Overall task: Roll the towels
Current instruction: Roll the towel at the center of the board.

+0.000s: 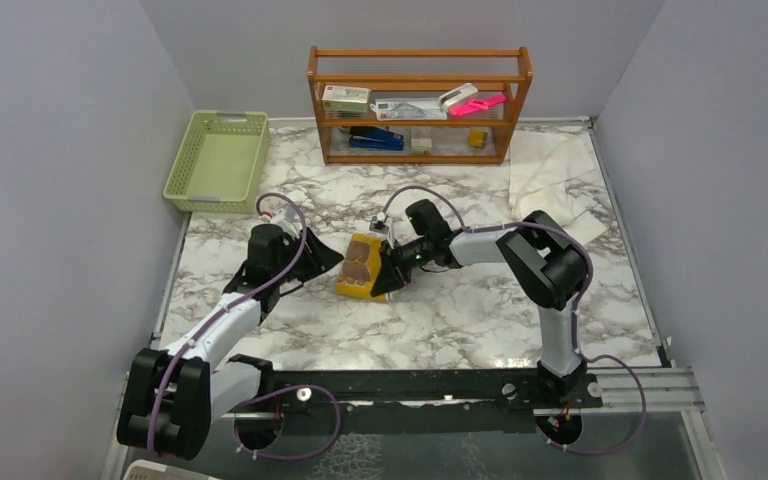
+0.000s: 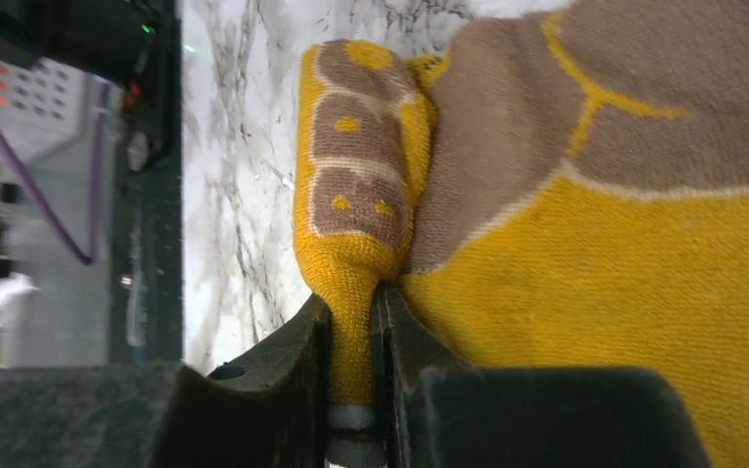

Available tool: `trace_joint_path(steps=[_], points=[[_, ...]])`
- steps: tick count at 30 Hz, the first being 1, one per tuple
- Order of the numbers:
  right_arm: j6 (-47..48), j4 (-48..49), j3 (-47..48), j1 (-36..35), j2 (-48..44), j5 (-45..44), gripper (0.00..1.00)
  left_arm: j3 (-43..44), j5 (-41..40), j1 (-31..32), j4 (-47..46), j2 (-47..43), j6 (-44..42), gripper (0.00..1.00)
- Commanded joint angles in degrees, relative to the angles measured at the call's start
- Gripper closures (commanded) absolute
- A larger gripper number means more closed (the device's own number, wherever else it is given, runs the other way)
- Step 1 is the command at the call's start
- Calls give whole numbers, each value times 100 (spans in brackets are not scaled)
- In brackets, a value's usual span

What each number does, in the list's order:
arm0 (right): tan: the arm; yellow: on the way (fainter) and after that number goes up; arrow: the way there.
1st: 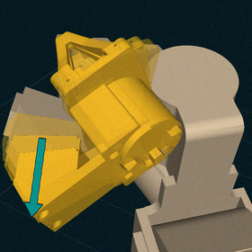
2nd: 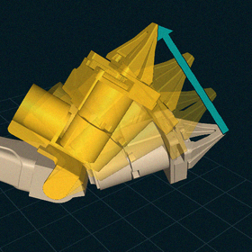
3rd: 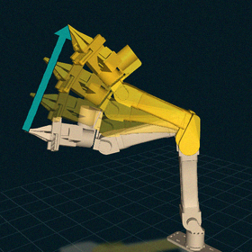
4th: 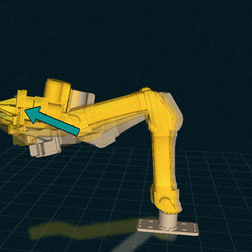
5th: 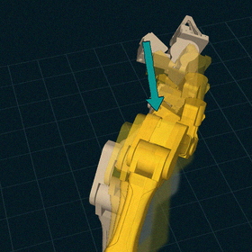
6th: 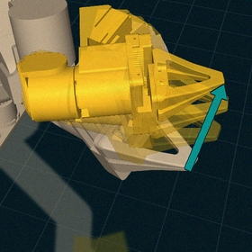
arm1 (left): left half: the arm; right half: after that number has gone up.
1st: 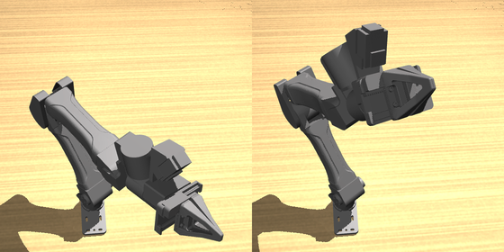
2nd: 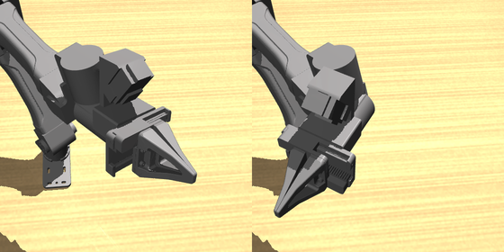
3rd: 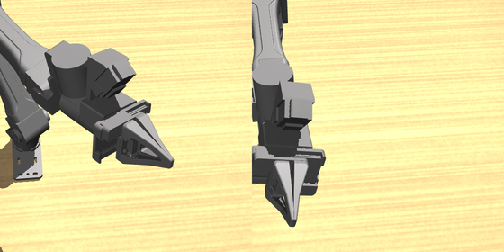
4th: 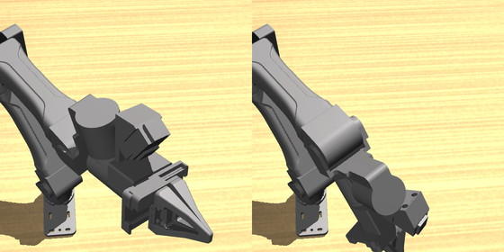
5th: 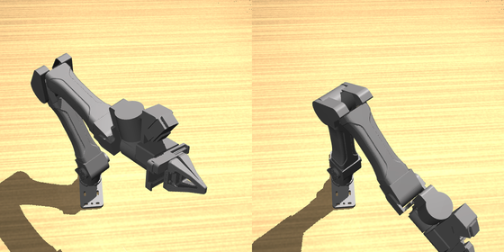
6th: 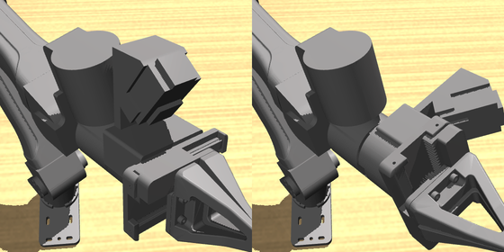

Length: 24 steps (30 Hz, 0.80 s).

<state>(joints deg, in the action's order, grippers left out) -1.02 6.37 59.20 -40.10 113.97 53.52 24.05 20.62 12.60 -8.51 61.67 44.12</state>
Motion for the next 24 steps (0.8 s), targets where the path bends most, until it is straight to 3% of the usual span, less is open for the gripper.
trace_joint_path(steps=[1,6,9,17,24], points=[[-1833,394,146,280,681,970,84,-290,624,4,-276,-143,-44,56],[-2983,978,31,450,1026,1252,84,-372,961,173,-726,-40,78,56],[-3347,675,175,539,1251,1202,85,-344,1001,363,-888,0,79,56],[-3487,58,365,580,1448,561,86,-292,1858,646,-1987,1019,516,56],[-3475,-90,377,591,1259,381,84,-442,1381,698,-2645,2093,569,57]])
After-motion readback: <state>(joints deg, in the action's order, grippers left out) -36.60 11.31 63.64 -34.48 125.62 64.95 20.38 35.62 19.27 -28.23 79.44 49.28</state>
